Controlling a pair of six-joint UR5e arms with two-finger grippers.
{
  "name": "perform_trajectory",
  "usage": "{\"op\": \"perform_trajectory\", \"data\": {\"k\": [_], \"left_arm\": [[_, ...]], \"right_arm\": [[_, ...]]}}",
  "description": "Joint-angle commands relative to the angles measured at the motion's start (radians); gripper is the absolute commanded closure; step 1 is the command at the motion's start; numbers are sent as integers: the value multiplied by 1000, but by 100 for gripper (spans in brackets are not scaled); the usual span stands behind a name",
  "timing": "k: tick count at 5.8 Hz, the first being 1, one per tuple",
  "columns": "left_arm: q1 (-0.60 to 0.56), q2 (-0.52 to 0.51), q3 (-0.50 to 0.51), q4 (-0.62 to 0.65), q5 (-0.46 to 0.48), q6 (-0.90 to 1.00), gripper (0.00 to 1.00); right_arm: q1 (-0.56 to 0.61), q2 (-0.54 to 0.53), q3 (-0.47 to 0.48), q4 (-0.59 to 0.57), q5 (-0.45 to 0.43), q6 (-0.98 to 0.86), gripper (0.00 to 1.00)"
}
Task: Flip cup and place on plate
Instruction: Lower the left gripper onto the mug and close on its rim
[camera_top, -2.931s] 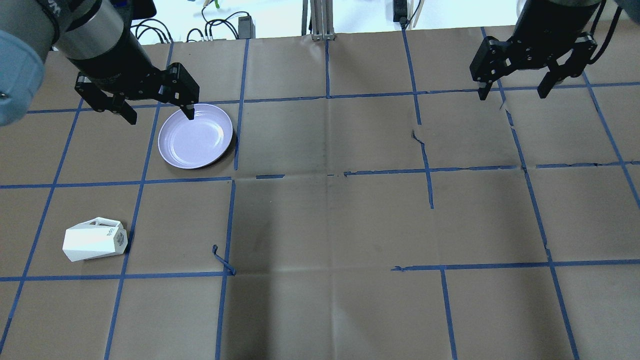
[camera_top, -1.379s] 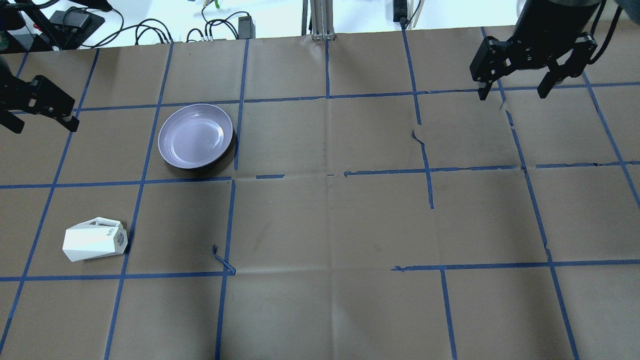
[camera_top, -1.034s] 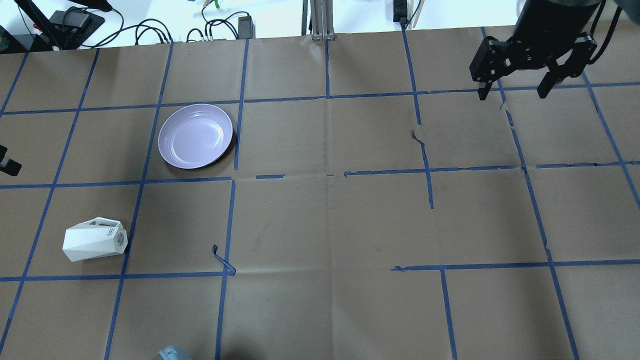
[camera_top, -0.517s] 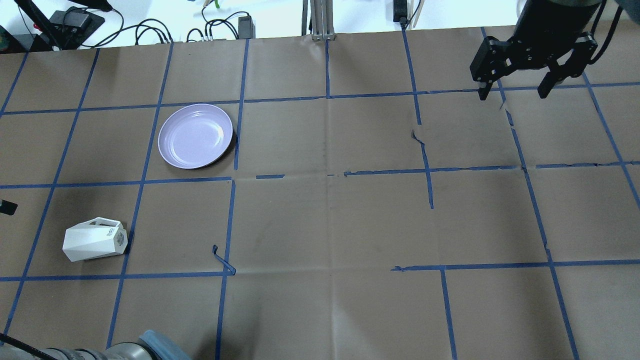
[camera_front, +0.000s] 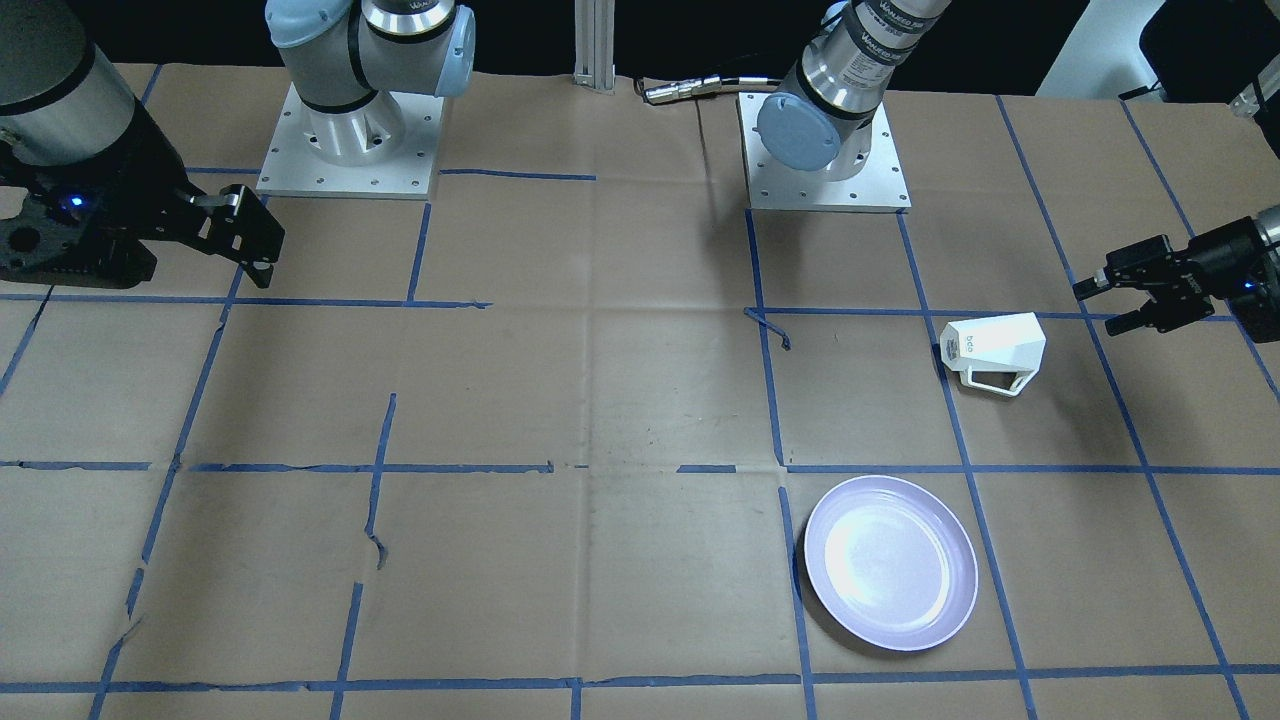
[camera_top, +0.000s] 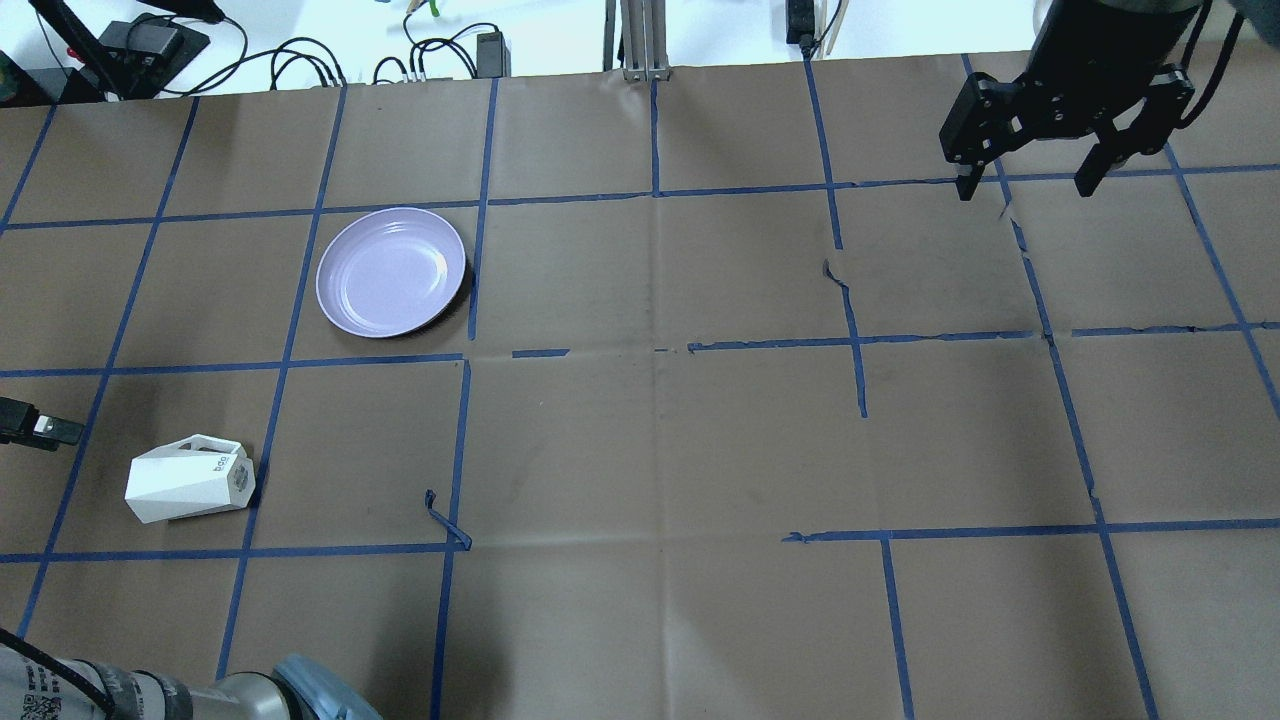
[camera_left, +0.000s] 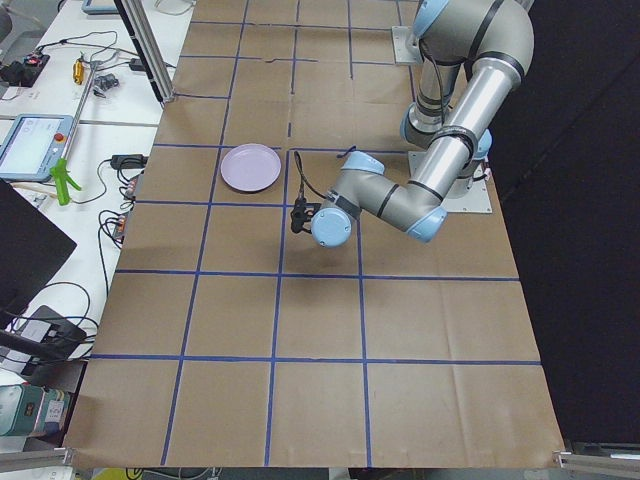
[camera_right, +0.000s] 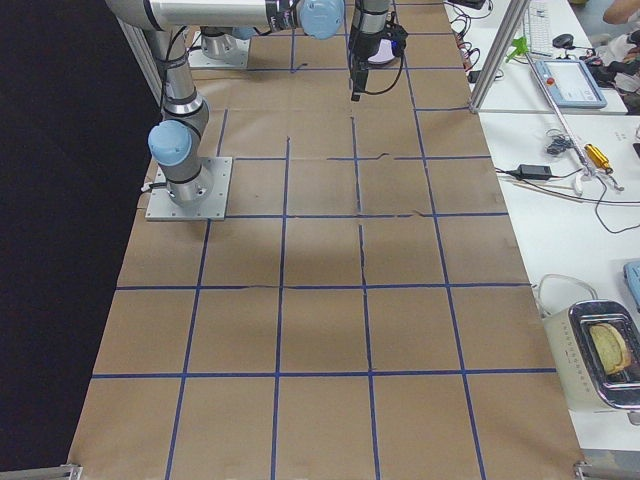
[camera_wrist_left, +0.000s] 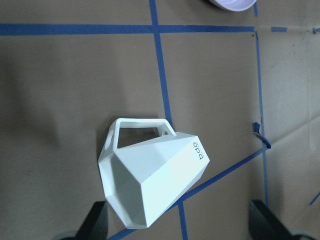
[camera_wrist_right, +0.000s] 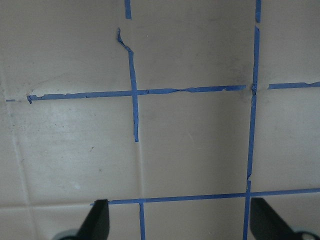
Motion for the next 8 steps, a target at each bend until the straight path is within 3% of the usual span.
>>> {"op": "perform_trajectory", "data": {"k": [1,4,5,6,7,8], "left_arm": [[23,-64,-1,-37,-18,31,1],[35,-148,-1,-63,-25,32,1],[35,-165,-1,-134,-94,46,12],[35,-167,2,-149,-96,42,53],[34,-172,0,-162,-98,43,83],[29,-166,23,-172,-98,40,99]], "right_arm": [[0,0,0,0,0,0,0],[0,0,0,0,0,0,0],[0,0,0,0,0,0,0],[0,0,0,0,0,0,0],[0,0,0,0,0,0,0],[0,0,0,0,0,0,0]]}}
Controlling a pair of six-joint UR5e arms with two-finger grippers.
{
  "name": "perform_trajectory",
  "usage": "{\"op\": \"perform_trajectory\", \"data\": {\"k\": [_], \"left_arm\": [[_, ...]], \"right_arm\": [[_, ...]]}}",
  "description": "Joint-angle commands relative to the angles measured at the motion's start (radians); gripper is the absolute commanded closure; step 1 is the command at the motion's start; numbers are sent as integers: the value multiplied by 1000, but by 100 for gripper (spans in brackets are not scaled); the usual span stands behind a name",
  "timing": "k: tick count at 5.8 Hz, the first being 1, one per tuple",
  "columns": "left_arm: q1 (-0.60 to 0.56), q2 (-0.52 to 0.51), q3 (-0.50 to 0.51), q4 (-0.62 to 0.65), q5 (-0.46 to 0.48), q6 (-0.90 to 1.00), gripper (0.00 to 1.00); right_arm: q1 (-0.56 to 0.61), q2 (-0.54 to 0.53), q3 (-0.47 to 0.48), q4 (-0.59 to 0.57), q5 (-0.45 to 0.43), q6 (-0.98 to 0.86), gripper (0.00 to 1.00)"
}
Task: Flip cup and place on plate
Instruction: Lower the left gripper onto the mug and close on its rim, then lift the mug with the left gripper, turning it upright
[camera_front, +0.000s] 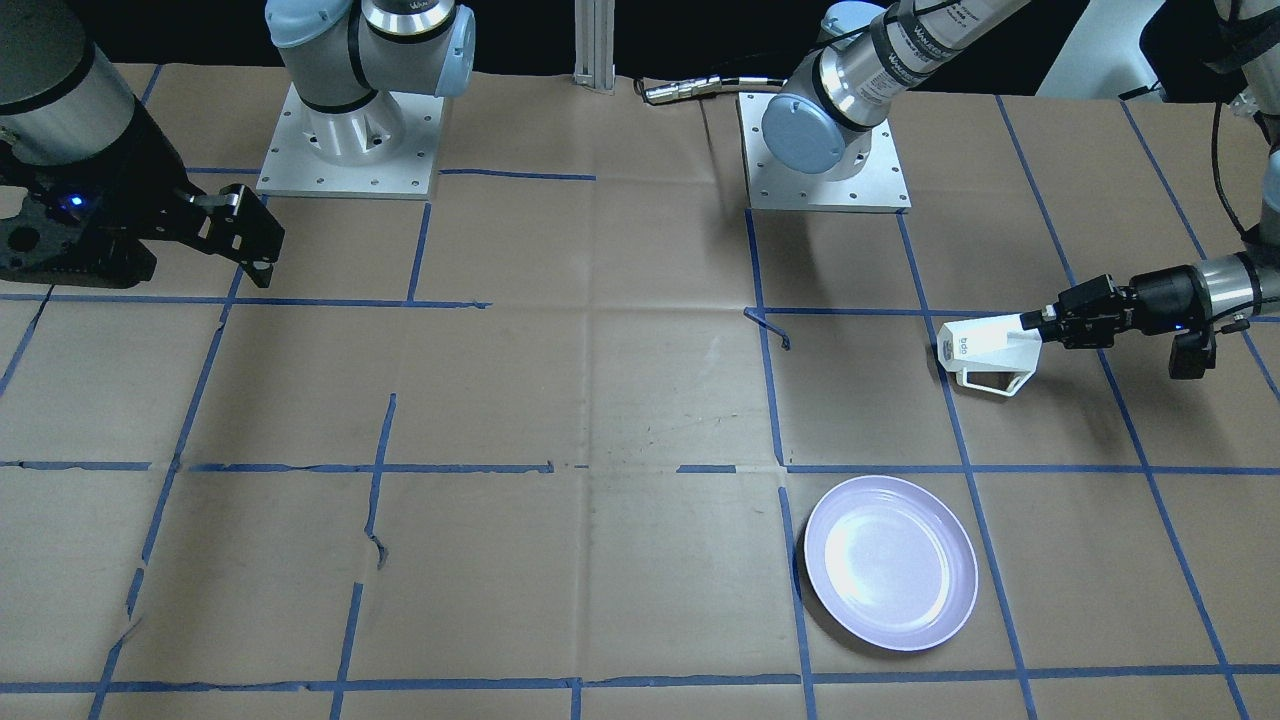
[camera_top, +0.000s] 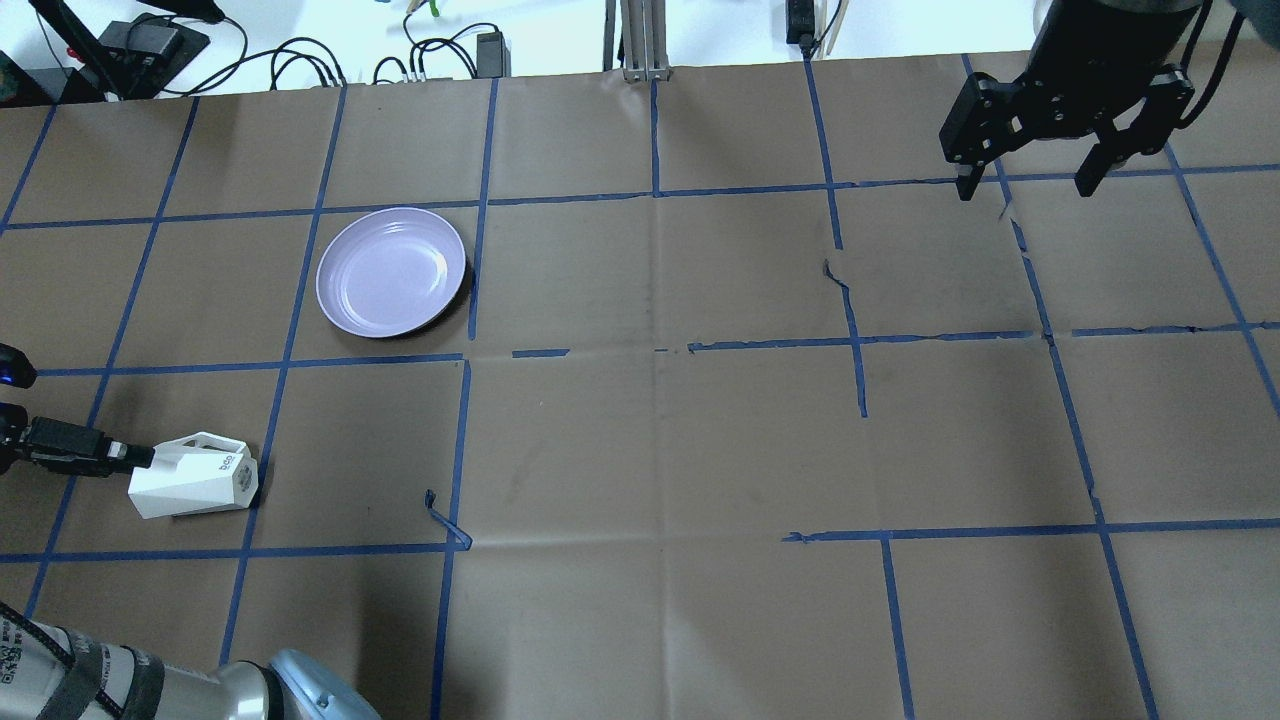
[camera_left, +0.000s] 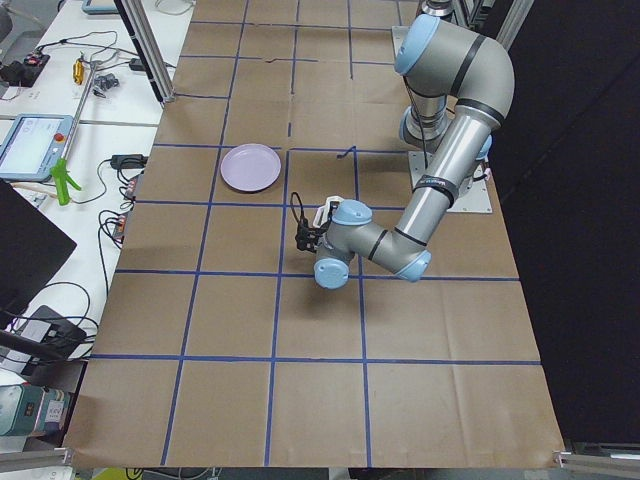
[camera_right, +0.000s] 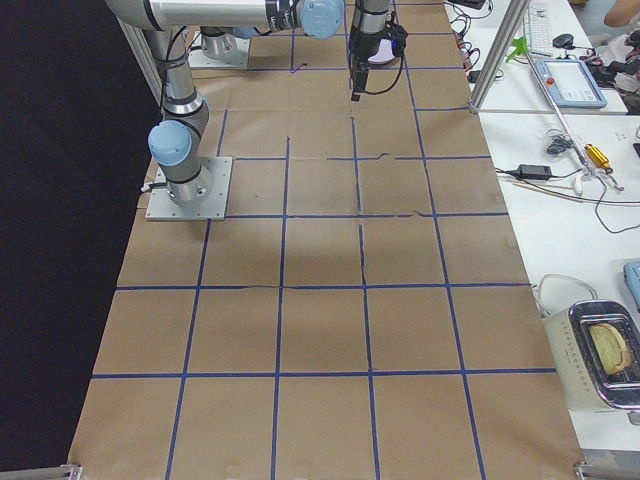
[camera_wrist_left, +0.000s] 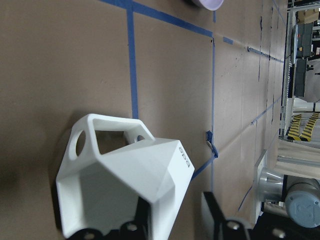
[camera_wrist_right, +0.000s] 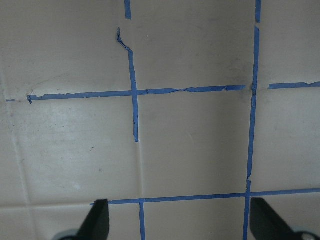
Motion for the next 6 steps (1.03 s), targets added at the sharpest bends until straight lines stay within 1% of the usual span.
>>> {"op": "perform_trajectory", "data": {"k": [1,2,3,4,6], "left_arm": [[-11,10,16,-14,-24,-6,100],[-20,28,18,-15,-56,-19,100],[-49,68,24,-14,-64,-28,100],[-80,114,56,-14,-75,-101,100],[-239,220,152,-5,-61,-282,100]], "right_arm": [[0,0,0,0,0,0,0],[0,0,0,0,0,0,0],[0,0,0,0,0,0,0],[0,0,0,0,0,0,0],[0,0,0,0,0,0,0]]}}
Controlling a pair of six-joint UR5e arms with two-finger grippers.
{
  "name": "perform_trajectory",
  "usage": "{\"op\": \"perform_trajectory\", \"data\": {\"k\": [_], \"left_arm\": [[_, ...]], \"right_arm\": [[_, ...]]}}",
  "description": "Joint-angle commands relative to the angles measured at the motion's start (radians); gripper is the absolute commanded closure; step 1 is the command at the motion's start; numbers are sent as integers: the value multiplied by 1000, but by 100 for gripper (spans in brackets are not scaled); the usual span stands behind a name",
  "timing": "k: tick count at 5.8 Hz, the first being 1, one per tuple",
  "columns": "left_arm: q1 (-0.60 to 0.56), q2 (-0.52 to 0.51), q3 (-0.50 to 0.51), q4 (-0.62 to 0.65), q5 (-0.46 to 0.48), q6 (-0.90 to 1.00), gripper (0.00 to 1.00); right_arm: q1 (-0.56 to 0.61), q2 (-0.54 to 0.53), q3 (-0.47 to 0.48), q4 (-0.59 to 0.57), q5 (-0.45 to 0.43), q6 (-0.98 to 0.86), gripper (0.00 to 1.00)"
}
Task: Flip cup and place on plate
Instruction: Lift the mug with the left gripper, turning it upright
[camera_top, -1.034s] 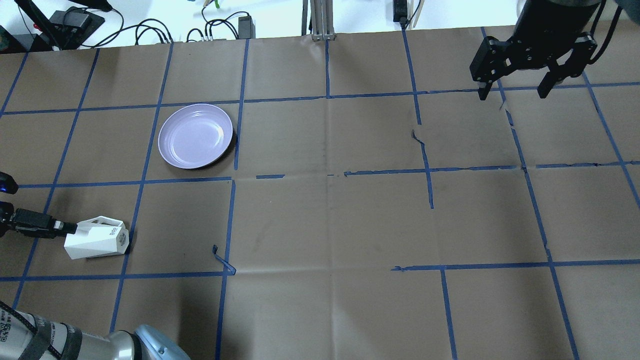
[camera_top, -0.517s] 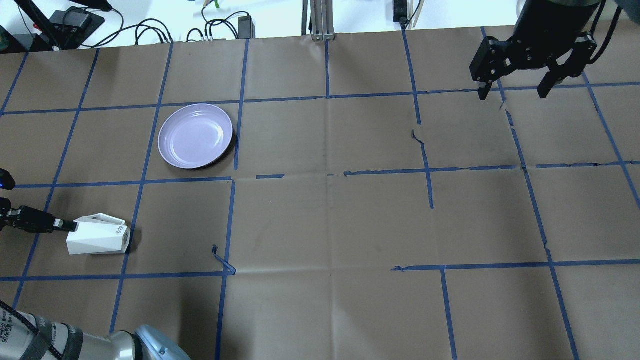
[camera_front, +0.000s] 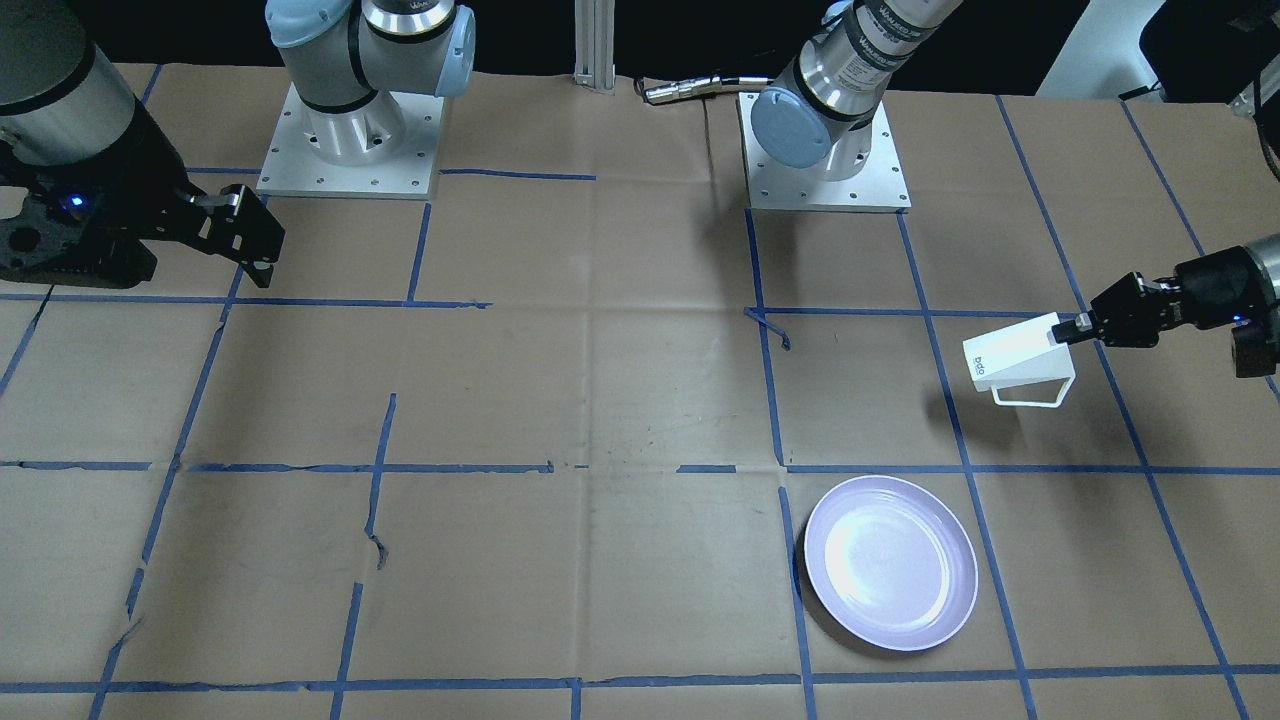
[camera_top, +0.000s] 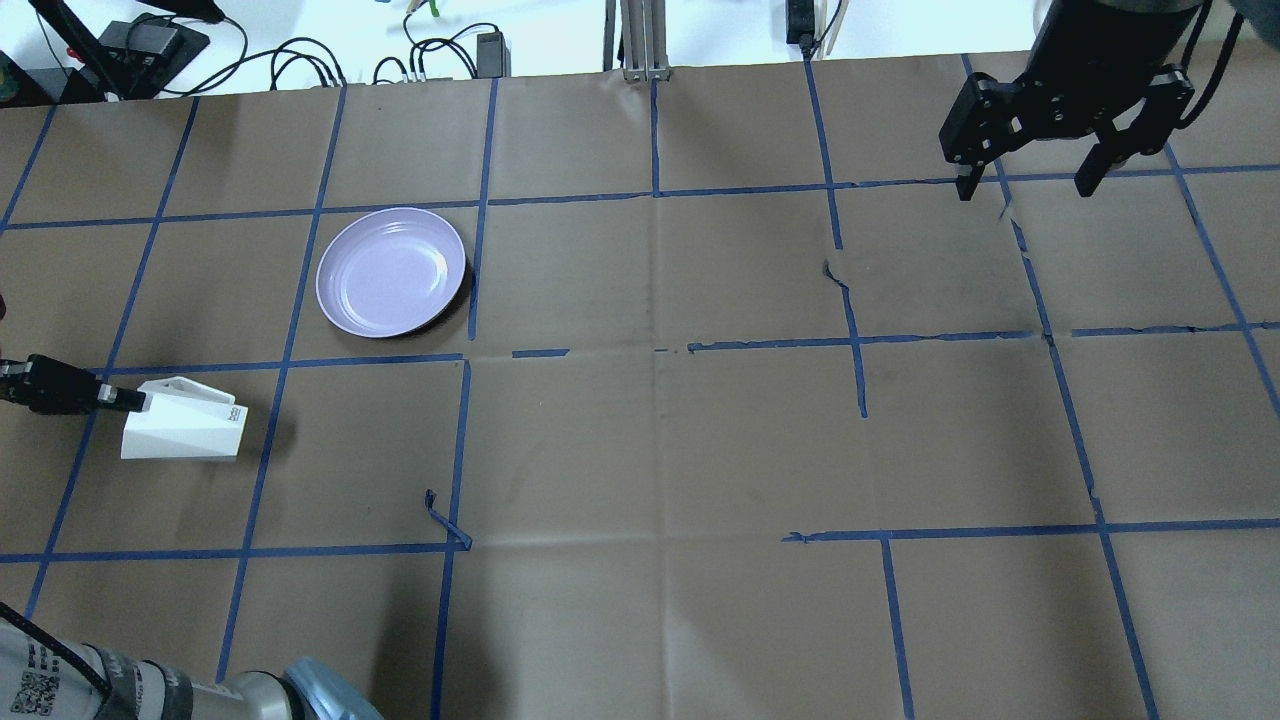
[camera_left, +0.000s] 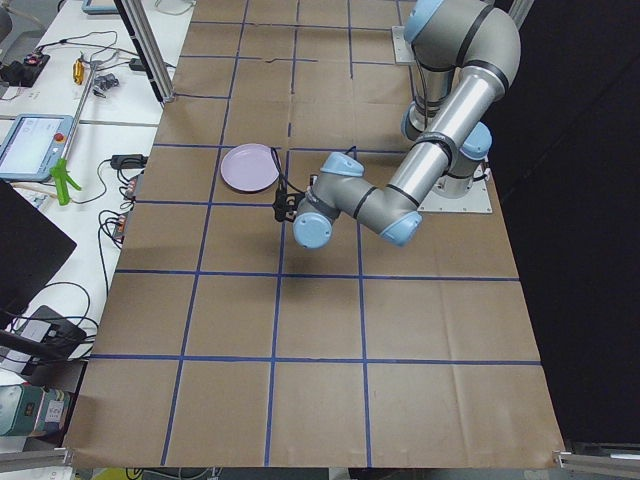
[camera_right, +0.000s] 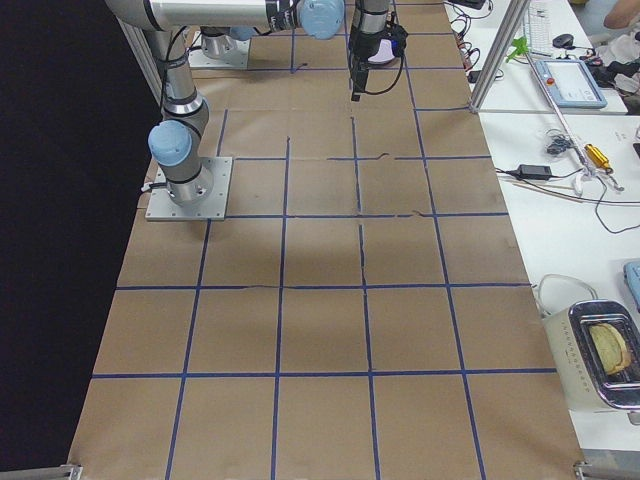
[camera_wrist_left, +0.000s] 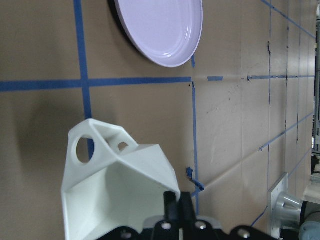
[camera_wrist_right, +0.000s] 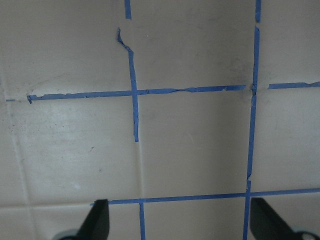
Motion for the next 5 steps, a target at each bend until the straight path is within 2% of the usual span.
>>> {"op": "perform_trajectory", "data": {"k": [1,3,5], "left_arm": [[-174,84,57,69,9,-192,100],[-376,94,59,306,118,-360,100],[-503,60,36,475,242,-416,100]], "right_arm": [[0,0,0,0,0,0,0],[0,0,0,0,0,0,0],[0,0,0,0,0,0,0]]}}
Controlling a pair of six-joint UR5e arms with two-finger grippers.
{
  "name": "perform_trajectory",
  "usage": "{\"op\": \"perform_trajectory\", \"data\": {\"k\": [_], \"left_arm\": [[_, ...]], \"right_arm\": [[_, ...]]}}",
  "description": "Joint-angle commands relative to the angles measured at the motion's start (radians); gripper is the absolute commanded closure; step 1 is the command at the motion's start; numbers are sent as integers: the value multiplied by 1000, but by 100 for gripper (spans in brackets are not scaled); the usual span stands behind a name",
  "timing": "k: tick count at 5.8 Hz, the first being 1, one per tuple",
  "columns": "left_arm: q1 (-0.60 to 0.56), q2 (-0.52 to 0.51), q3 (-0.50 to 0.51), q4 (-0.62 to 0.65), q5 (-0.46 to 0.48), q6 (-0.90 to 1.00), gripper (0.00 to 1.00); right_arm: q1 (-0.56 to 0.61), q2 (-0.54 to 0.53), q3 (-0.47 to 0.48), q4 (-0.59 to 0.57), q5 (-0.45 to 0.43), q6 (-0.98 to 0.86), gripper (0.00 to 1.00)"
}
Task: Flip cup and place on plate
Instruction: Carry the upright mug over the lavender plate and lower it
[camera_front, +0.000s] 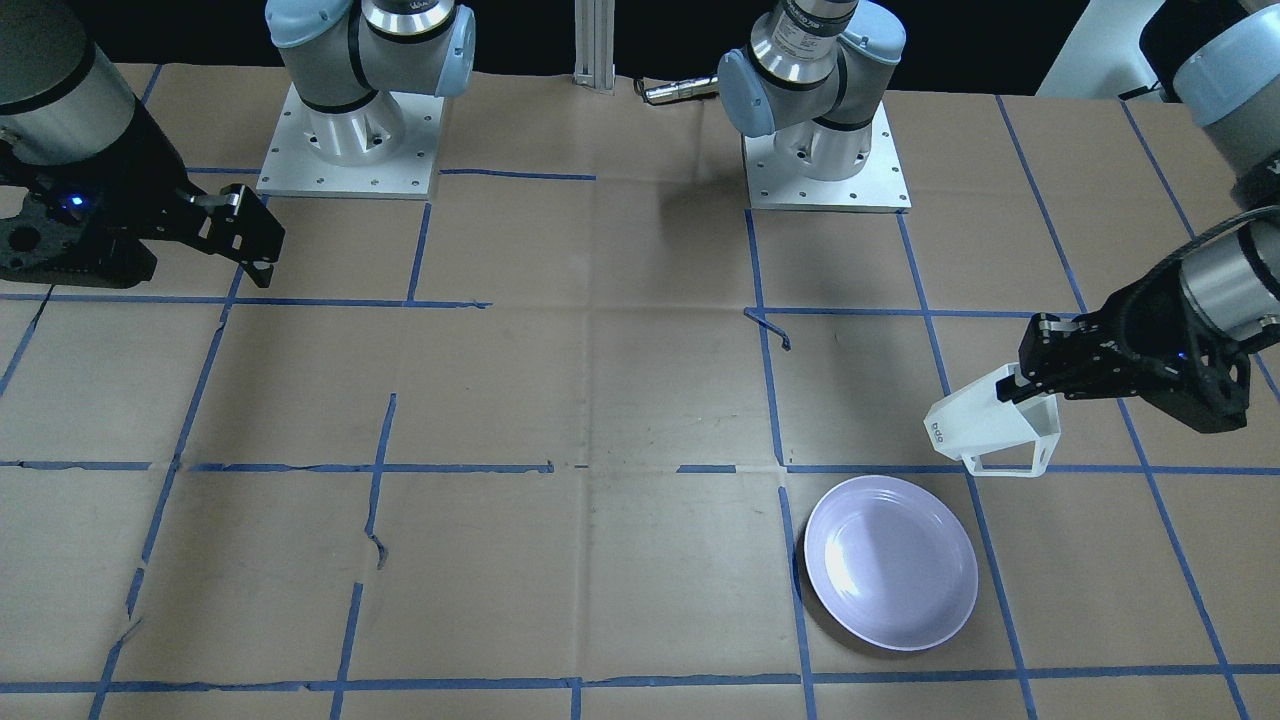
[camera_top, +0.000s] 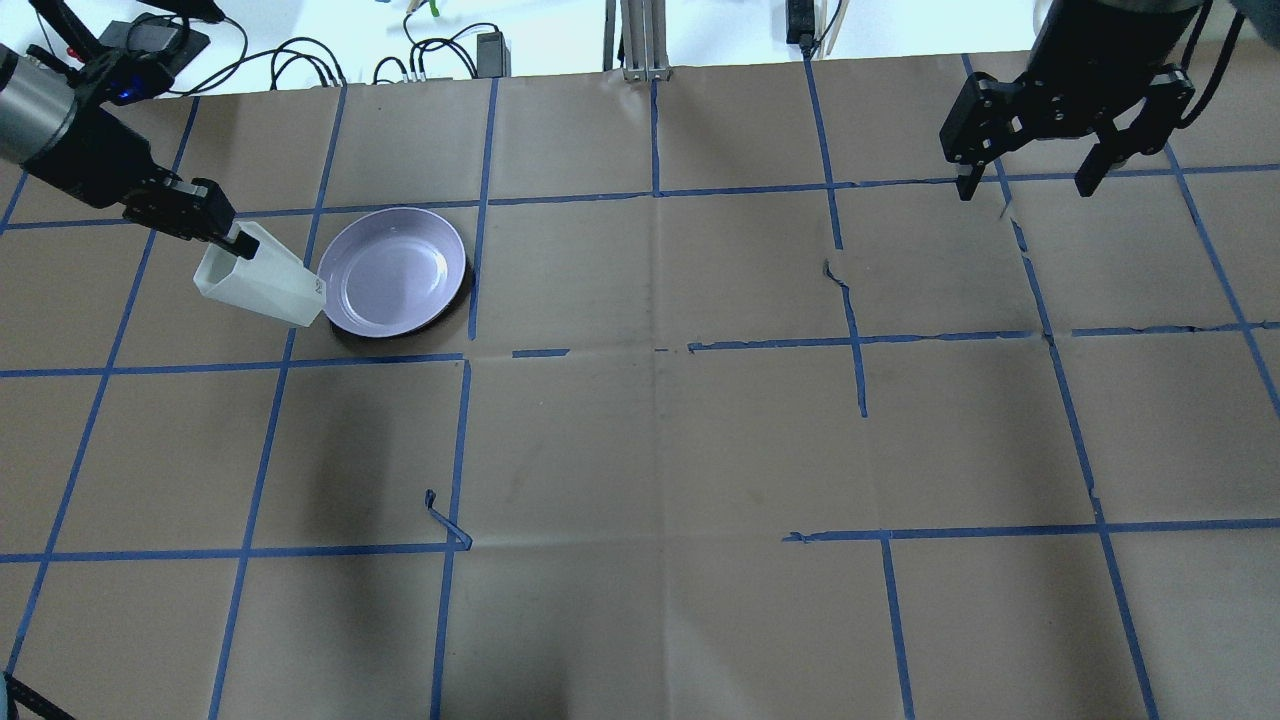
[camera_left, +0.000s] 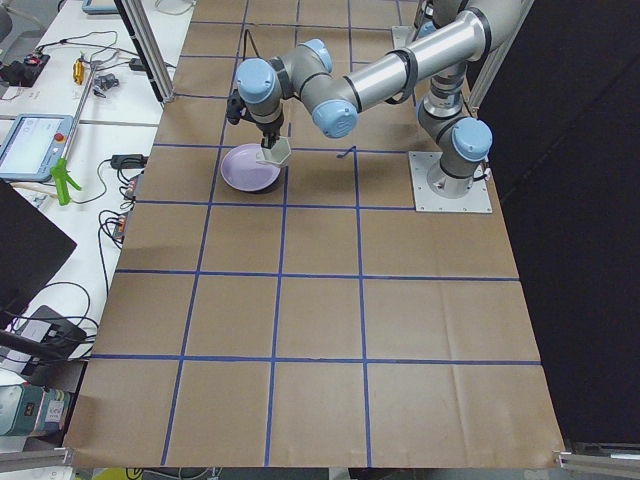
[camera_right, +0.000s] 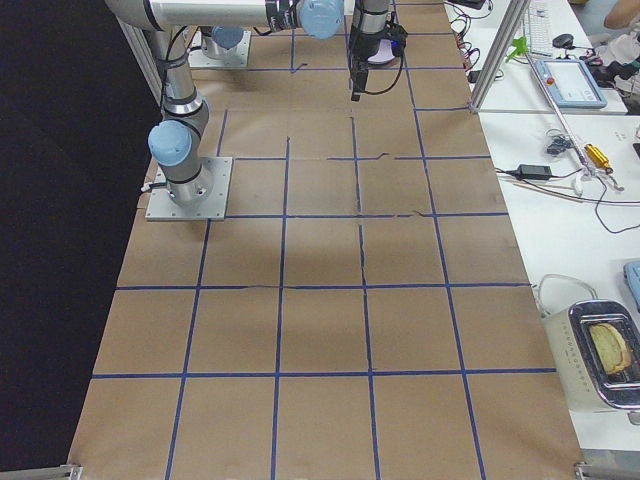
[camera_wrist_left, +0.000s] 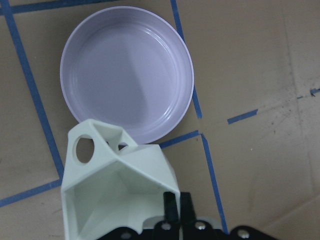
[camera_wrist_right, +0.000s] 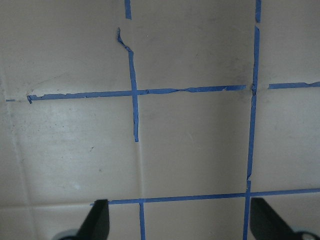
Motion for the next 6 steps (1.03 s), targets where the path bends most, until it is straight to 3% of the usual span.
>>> {"op": "perform_trajectory", "data": {"k": [1,2,4,6], "left_arm": [[-110,-48,-20,160,102,-19,100],[-184,-83,-23,242,155,-20,100],[-223,-151,-25,337,171,-17,100],[-255,-182,-26,368,194,-17,100]], "right_arm": [[0,0,0,0,0,0,0],[0,0,0,0,0,0,0],[0,0,0,0,0,0,0],[0,0,0,0,0,0,0]]}}
